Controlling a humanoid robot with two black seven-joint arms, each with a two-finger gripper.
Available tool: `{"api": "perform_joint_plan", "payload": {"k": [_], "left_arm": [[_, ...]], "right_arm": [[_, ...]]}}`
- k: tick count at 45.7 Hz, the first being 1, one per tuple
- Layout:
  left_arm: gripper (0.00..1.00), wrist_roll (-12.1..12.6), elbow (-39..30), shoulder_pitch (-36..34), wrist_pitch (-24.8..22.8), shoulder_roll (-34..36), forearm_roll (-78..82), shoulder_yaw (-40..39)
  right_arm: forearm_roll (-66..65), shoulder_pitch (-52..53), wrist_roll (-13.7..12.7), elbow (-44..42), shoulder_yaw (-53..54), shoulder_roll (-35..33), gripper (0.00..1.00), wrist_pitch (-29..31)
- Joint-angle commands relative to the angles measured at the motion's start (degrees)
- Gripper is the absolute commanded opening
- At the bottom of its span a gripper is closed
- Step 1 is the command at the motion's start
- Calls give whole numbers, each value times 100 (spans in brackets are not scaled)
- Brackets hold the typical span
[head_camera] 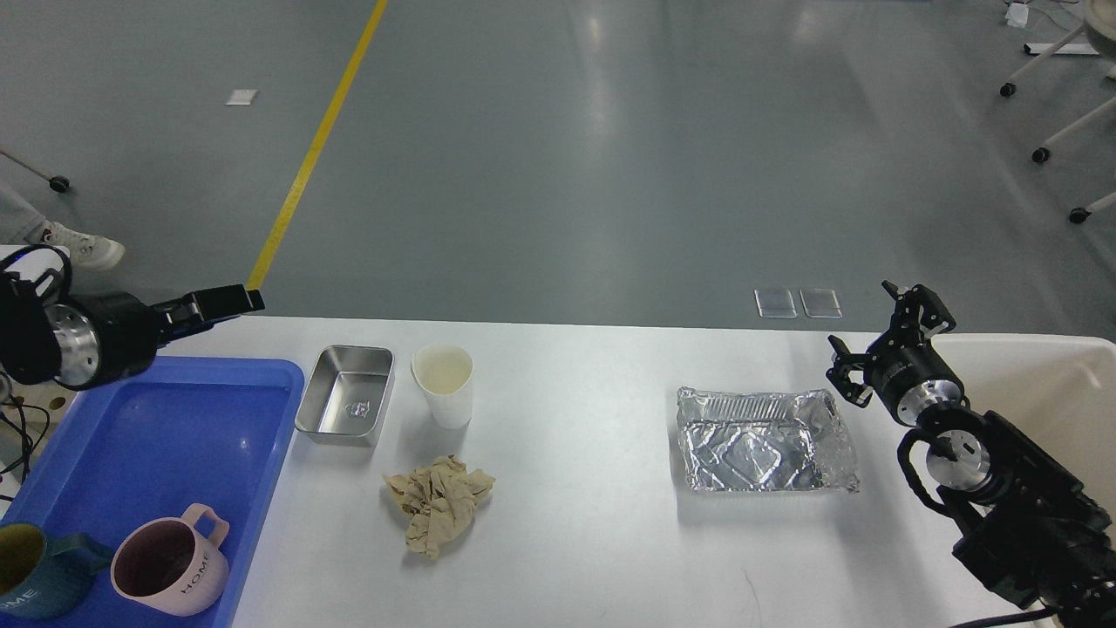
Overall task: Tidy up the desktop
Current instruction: 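Release the mug and move the left gripper to the steel tray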
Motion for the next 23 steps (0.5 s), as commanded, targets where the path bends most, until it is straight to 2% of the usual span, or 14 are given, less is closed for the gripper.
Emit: {"api": "perform_joint_plan", "payload": {"k": [1, 13, 23], "left_arm": [[89, -16, 412, -11, 718, -558, 163, 621], [89, -16, 1256, 103, 1439, -1508, 172, 1237], [89, -34, 2161, 323, 1457, -2105, 163, 1351]], "right_arm": [[0, -9, 0, -4, -4, -7, 100, 1], [-9, 0, 0, -21, -21, -16, 100, 9], [-9, -27, 0, -30, -22, -25, 100, 18]]}}
